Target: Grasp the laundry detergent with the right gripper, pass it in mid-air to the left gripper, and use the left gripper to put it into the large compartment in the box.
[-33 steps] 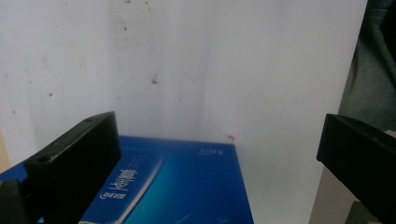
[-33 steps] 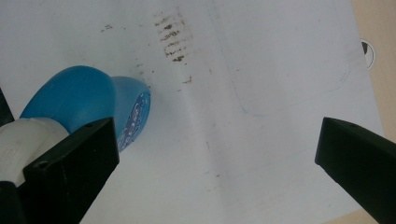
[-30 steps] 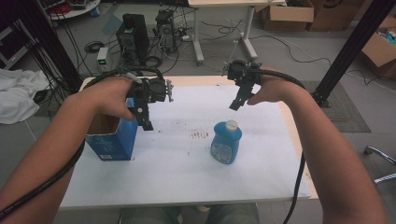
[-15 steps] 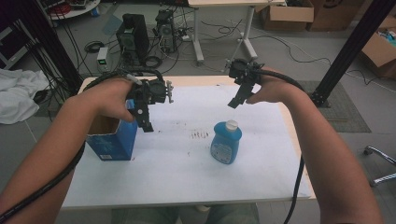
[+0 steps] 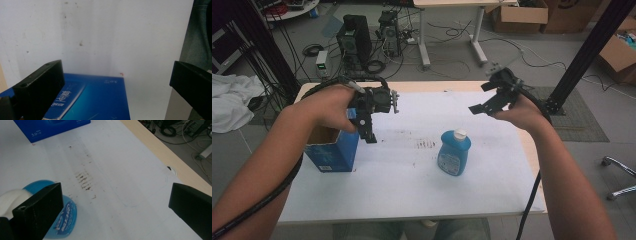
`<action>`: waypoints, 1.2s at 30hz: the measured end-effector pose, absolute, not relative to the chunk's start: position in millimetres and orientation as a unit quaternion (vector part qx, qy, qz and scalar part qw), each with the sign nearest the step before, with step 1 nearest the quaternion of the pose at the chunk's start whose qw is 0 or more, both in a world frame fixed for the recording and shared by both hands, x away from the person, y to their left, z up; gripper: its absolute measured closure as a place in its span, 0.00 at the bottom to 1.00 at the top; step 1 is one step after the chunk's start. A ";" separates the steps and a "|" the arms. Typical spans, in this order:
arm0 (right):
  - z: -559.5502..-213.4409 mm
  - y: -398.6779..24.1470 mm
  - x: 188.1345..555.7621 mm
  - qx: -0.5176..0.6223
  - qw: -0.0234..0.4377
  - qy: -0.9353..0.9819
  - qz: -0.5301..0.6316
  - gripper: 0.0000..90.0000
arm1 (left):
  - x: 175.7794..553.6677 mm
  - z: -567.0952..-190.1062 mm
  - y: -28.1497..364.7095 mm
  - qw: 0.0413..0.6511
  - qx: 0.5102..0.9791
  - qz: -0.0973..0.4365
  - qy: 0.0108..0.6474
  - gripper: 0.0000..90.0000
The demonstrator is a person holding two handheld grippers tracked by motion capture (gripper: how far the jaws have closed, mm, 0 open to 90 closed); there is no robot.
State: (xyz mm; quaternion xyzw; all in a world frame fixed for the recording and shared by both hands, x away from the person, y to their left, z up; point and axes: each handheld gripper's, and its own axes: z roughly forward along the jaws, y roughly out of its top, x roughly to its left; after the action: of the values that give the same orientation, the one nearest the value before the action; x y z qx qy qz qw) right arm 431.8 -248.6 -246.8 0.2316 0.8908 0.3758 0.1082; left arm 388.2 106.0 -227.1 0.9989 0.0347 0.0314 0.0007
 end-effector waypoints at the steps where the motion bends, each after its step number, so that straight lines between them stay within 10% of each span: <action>1: -248.9 -254.9 426.4 0.235 0.112 0.886 0.383 0.00 | 388.2 -226.8 106.4 0.002 0.999 0.033 0.035 0.00; 17: -323.6 -283.7 340.9 0.239 0.114 0.856 0.443 0.00 | 389.3 -224.8 104.9 0.018 0.999 0.035 0.022 0.00; 36: -392.7 -245.9 327.8 0.231 0.083 0.857 0.454 0.00 | 388.1 -223.2 109.8 0.031 0.999 0.026 0.026 0.00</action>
State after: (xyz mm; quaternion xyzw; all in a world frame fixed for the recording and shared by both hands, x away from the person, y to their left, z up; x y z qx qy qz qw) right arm 327.8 -245.9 -392.7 0.2313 0.8565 0.4539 0.0829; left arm 388.1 109.8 -223.2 0.9988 0.0259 0.0263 0.0306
